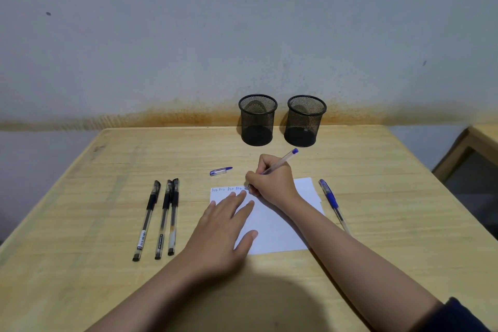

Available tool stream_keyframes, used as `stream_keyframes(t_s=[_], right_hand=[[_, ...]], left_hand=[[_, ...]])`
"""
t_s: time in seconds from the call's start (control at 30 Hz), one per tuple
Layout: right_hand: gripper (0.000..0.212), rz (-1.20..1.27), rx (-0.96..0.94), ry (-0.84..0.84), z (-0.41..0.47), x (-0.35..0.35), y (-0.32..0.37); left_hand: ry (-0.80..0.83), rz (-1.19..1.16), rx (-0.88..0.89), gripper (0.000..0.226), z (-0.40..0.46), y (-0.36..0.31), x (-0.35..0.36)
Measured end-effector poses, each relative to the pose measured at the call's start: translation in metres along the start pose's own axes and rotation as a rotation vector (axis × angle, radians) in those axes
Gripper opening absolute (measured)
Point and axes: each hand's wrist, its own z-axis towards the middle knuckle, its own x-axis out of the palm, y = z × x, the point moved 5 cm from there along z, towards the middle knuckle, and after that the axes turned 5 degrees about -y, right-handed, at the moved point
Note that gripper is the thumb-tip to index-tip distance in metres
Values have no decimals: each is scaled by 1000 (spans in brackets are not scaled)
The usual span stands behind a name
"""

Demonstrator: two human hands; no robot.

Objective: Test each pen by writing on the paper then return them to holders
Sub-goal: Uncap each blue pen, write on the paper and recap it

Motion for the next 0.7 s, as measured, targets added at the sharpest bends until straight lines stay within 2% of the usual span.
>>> stream_keyframes(t_s=[0.7], right_hand=[[30,-18,-1,-54,0,-3,1]], left_hand=[[-6,-12,6,74,0,1,0]])
